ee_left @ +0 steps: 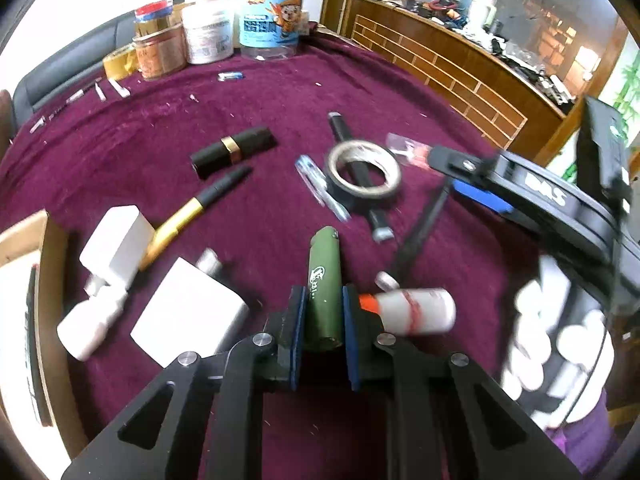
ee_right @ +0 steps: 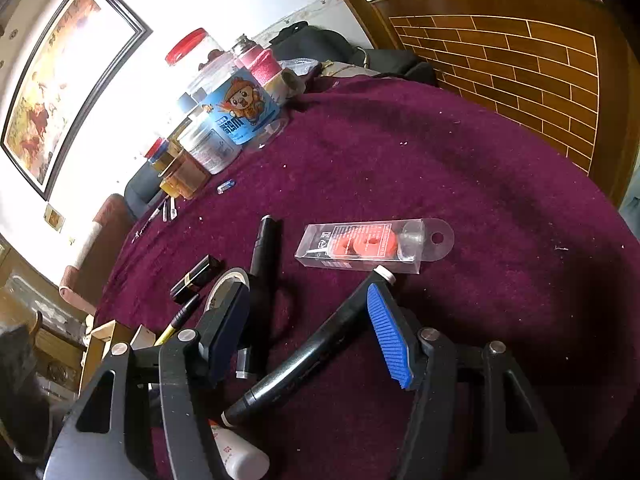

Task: Organize rigid objects
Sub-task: 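Grasp the green lighter with the left tool while the right tool moves toward the tape roll, then grasp the black tape roll with the right tool while the left tool lifts the lighter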

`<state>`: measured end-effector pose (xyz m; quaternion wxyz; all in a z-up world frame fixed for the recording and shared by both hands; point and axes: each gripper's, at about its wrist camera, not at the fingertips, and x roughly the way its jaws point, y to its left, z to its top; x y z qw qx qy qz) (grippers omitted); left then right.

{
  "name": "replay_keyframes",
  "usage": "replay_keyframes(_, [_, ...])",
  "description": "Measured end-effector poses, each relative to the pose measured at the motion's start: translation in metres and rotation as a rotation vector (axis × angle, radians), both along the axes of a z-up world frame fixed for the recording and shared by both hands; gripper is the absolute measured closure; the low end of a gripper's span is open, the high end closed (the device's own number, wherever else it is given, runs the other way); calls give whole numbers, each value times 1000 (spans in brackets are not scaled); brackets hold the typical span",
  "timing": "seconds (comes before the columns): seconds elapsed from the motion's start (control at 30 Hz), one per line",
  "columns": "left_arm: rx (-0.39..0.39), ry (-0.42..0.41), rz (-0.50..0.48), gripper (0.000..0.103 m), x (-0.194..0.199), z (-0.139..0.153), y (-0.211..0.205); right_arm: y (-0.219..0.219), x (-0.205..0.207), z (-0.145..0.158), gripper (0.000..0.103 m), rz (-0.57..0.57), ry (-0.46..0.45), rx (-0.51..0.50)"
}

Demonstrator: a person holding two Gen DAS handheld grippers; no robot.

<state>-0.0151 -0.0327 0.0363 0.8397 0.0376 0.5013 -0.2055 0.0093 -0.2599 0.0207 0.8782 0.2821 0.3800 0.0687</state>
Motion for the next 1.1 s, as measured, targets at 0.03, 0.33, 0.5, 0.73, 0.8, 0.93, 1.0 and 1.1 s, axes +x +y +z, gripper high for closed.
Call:
replay_keyframes(0.03, [11, 3, -7, 89, 0, -3, -3, 0, 0, 0, 43, 0, 2, -4])
replay_keyframes(0.33, [-3, 1, 4, 86, 4, -20, -7, 0, 3, -7, 43, -1, 37, -14])
replay_keyframes(0.5, [85, -87, -41, 87, -7, -24, -20, 2, 4, -7, 43, 11, 40, -34])
replay_keyframes(0.73, [-75, -137, 27, 87, -37, 12, 24, 1, 5, -10, 43, 14, 48, -36])
replay_keyframes(0.8, [-130, -167, 63, 87, -53, 26, 46, 1, 6, -10, 43, 14, 46, -40])
replay_keyframes(0.93, [-223, -191, 133, 86, -77, 39, 88, 1, 7, -10, 43, 14, 44, -37])
replay_keyframes(1.0, [-252, -193, 175, 86, -85, 39, 109, 0, 6, -10, 43, 14, 42, -28])
replay_keyframes(1.1, [-281, -181, 218, 86, -94, 35, 131, -1, 5, -9, 43, -4, 46, -37])
